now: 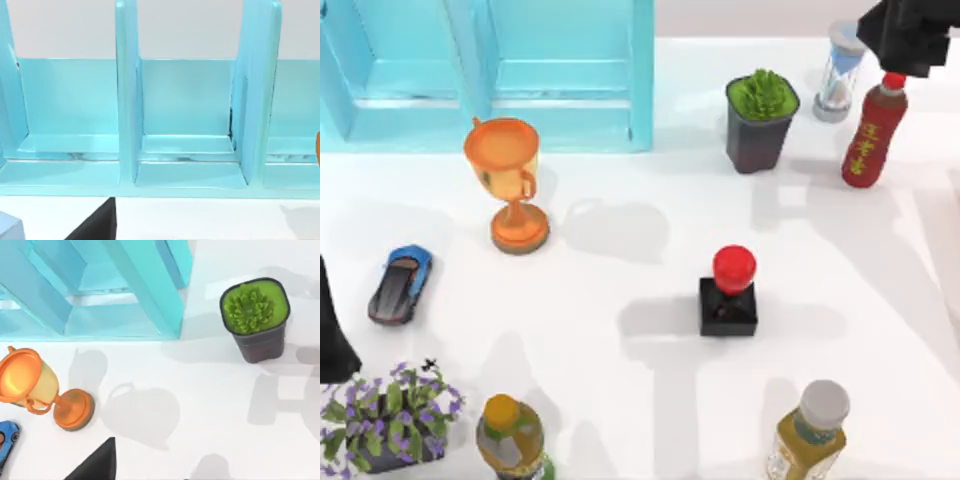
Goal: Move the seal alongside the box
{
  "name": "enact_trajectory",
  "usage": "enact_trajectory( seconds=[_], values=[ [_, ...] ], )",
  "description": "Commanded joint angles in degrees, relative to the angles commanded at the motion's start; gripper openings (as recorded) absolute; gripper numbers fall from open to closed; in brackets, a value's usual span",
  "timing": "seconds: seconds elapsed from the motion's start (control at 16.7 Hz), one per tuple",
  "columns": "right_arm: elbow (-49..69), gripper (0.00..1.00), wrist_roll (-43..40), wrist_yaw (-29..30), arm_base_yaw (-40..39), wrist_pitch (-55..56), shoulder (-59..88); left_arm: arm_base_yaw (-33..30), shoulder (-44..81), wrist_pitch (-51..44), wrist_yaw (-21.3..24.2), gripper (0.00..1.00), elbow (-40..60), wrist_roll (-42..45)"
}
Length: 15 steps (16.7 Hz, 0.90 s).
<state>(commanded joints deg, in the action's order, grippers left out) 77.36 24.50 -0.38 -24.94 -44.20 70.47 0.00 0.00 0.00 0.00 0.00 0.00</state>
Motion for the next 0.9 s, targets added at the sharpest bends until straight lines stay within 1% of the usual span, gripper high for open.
enact_trajectory(
  seconds=[0.24,0.48,0.72,0.9],
  values=[
    [17.37,1.00,6.19,-0.30,-5.20,-13.91,21.08,0.00,0.00,0.00,0.00,1.00,0.00,0.00],
    [29.92,1.00,10.31,-0.01,-8.83,-27.06,39.25,0.00,0.00,0.00,0.00,1.00,0.00,0.00],
    [36.56,1.00,12.20,0.40,-10.67,-36.24,50.23,0.00,0.00,0.00,0.00,1.00,0.00,0.00],
    [37.75,1.00,12.48,0.52,-10.97,-38.17,52.28,0.00,0.00,0.00,0.00,1.00,0.00,0.00]
  ],
)
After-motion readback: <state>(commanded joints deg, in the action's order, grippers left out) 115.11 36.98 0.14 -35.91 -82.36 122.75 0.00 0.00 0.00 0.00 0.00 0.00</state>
